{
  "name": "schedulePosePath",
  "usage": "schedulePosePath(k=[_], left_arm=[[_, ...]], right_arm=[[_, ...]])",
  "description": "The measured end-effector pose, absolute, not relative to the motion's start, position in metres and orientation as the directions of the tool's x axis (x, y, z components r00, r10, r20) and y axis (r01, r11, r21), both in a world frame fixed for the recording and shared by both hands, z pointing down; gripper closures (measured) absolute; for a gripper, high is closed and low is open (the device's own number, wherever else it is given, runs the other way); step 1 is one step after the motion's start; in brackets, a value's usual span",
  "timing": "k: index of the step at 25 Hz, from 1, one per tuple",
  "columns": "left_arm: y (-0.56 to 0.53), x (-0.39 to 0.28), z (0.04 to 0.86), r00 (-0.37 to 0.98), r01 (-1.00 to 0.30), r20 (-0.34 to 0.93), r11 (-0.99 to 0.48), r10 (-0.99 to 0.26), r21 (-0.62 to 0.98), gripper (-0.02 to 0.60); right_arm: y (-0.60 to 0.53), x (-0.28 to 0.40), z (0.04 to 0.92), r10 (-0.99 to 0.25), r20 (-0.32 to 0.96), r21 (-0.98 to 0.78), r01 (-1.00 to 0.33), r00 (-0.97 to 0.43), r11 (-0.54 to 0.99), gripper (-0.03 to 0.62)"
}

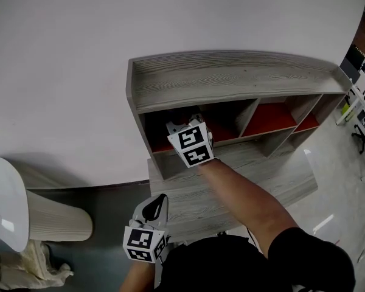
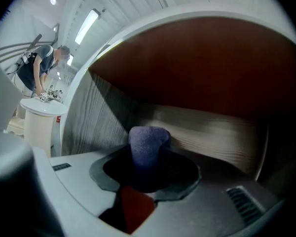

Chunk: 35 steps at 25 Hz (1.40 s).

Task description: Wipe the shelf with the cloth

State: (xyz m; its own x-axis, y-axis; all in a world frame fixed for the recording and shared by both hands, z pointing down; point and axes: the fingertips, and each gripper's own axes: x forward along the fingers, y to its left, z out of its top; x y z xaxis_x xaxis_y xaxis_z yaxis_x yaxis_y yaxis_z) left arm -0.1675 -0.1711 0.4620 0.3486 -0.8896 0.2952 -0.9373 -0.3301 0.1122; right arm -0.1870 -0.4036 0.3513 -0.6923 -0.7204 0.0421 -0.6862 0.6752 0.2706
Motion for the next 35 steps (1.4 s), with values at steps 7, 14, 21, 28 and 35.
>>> schedulePosePath(k=[7, 14, 21, 28, 35], left_arm=[[-0.175, -0.157, 0.463, 0.383, -0.924, 0.296, -0.366, -0.875, 0.112, 0.572], [-0.179, -0.147, 0.464, 0.410, -0.912, 0.296, -0.393, -0.863, 0.118, 0.571], [-0.183, -0.138, 0.465, 0.429, -0.903, 0.297, -0.413, -0.853, 0.119, 0.571], [-0.185, -0.135, 0.465, 0.434, -0.900, 0.298, -0.421, -0.850, 0.111, 0.571], [-0.187, -0.132, 0.463, 0.441, -0.897, 0.298, -0.428, -0.847, 0.110, 0.571]], right_arm=[[-0.420, -0.149, 0.356, -0.778, 0.048, 0.271, -0.742, -0.626, 0.614, 0.450], [-0.434, -0.112, 0.359, -0.829, 0.058, 0.273, -0.790, -0.556, 0.549, 0.450], [-0.450, -0.074, 0.358, -0.884, 0.059, 0.226, -0.856, -0.464, 0.465, 0.450], [-0.461, -0.045, 0.351, -0.919, 0.046, 0.176, -0.903, -0.391, 0.393, 0.450], [-0.459, -0.034, 0.348, -0.932, 0.029, 0.139, -0.922, -0.360, 0.361, 0.451]])
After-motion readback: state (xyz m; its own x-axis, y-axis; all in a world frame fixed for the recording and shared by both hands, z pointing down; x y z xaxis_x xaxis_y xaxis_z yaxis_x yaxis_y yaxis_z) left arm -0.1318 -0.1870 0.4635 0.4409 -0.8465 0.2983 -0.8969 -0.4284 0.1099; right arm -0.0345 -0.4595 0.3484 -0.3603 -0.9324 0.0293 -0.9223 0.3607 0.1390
